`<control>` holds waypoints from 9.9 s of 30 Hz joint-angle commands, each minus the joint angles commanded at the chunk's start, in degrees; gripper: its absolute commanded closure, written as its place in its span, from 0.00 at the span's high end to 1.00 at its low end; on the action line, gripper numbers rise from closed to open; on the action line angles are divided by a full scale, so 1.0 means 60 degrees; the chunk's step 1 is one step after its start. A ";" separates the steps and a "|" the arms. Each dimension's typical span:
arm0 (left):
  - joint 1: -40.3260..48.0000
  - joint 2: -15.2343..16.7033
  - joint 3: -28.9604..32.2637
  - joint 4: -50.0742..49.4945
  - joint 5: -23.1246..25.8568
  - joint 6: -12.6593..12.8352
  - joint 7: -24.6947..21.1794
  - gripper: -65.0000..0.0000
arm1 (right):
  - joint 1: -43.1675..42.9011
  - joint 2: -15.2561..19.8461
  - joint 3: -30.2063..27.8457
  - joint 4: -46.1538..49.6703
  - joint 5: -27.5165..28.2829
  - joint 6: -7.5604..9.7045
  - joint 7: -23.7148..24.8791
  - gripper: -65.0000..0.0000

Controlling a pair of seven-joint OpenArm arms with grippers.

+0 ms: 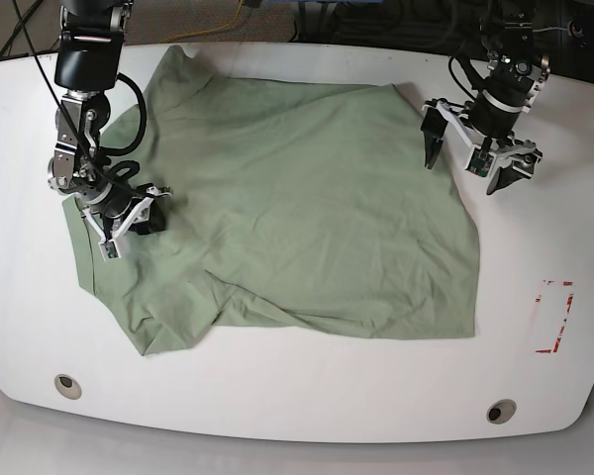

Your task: Layout the t-shirt on the table in an organized manner, then fold the t-shirt properly

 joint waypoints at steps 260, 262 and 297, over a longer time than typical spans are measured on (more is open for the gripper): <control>-0.2740 -0.0352 0.1626 -0.1817 -0.4894 0.0059 0.1846 0.05 | -0.1714 -0.0630 -0.0015 0.1201 0.0015 0.0044 -0.0044 0.23; -0.2652 -0.0352 0.1612 -0.1802 -0.4894 0.0059 0.1846 0.05 | -0.1714 -0.0630 -0.0015 0.1201 0.0015 0.0044 -0.0044 0.23; -0.4249 0.0059 0.2725 -0.3751 -0.4894 0.1729 0.2535 0.77 | -0.1714 -0.0835 -0.0015 0.1201 -0.0015 0.0044 -0.0044 0.23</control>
